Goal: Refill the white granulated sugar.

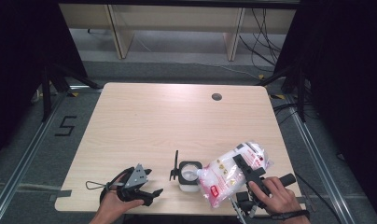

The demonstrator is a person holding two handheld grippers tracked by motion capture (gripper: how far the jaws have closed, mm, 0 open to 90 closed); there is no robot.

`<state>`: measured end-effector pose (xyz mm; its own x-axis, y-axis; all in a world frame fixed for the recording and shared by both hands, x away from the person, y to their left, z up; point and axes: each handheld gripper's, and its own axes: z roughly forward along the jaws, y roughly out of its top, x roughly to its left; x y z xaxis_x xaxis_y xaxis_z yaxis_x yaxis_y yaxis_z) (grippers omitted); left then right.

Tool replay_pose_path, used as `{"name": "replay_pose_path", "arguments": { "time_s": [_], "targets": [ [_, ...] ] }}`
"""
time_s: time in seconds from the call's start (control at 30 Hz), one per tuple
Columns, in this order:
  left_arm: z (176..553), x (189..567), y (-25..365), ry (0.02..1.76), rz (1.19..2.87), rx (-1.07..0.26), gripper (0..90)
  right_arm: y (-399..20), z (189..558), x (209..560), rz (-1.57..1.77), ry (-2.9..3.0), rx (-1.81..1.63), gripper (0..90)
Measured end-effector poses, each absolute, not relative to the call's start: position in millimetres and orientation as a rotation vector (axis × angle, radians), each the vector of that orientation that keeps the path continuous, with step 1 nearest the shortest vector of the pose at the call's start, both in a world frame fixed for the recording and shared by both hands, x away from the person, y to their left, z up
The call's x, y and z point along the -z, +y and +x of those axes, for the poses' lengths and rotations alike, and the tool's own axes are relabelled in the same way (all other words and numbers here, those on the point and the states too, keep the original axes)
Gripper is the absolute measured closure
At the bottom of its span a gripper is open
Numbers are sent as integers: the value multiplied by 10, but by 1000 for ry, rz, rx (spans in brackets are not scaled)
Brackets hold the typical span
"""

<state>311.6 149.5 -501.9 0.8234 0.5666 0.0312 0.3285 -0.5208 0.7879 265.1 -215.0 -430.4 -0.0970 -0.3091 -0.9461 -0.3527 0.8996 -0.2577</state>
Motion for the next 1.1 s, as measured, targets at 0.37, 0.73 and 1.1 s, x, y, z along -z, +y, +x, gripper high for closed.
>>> {"name": "replay_pose_path", "arguments": {
  "time_s": [0.37, 0.73, 1.1],
  "targets": [
    [3107, 5021, 1487, 662, 2149, -369, 199, -2149, 2647, 4292, -522, 1681, -28, 498],
    [3108, 5019, 1488, 660, 2150, -372, 199, -2147, 2642, 4281, -521, 1677, -37, 498],
    [3107, 5020, 1488, 662, 2150, -370, 199, -2138, 2631, 4272, -526, 1684, -14, 498]
  ]
}}
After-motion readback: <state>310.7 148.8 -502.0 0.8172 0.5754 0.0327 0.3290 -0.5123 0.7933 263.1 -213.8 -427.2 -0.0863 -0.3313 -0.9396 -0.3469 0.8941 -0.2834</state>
